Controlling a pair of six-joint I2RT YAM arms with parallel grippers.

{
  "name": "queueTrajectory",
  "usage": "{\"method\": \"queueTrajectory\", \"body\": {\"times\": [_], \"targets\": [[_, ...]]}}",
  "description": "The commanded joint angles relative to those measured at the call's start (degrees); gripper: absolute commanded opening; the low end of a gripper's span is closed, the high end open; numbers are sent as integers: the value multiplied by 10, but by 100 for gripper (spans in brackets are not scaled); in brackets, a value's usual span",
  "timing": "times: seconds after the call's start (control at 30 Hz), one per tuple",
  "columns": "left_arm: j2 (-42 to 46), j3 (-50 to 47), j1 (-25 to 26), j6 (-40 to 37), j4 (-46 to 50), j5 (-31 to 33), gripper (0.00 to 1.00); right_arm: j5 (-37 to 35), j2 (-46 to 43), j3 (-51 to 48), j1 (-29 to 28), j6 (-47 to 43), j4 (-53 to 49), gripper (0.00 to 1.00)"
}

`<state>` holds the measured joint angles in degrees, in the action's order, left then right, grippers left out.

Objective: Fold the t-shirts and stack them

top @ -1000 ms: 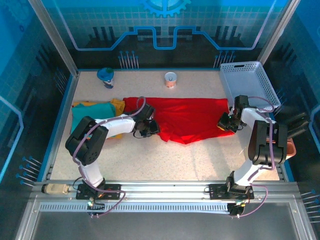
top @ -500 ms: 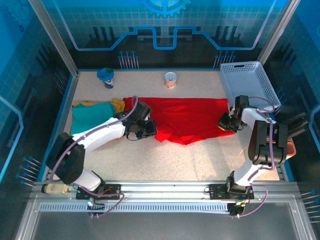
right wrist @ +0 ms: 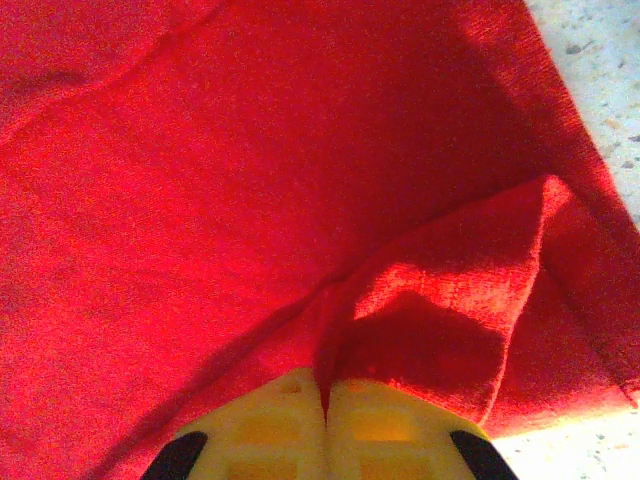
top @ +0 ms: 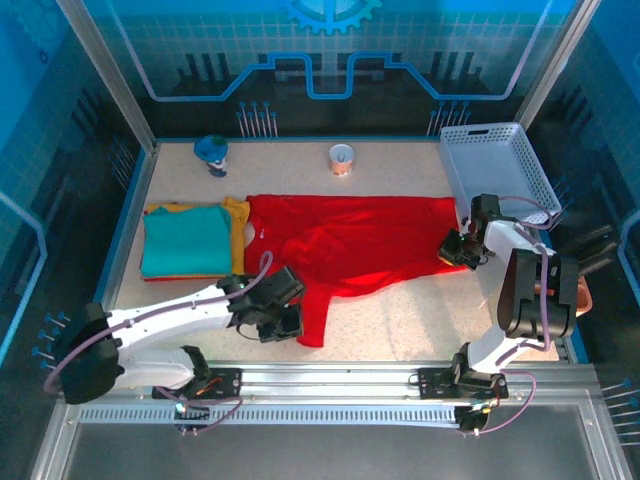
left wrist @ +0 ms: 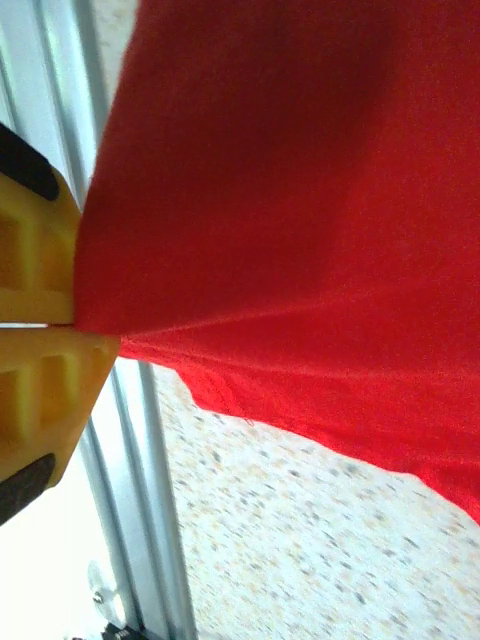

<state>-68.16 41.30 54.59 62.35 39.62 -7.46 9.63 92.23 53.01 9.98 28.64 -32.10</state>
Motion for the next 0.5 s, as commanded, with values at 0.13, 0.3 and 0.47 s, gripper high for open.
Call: {"method": "queueTrajectory", "body": {"times": [0.13, 0.3, 0.47], "targets": [[-20, -2, -3, 8, 81, 6, 29, -4, -10, -1, 9, 1, -13, 0], [-77, 17, -39, -44, 70, 9, 40, 2, -8, -2, 10, -1, -13, 0], [-31, 9, -41, -37, 89, 8, 46, -1, -17, -7, 10, -6, -14, 0]]}}
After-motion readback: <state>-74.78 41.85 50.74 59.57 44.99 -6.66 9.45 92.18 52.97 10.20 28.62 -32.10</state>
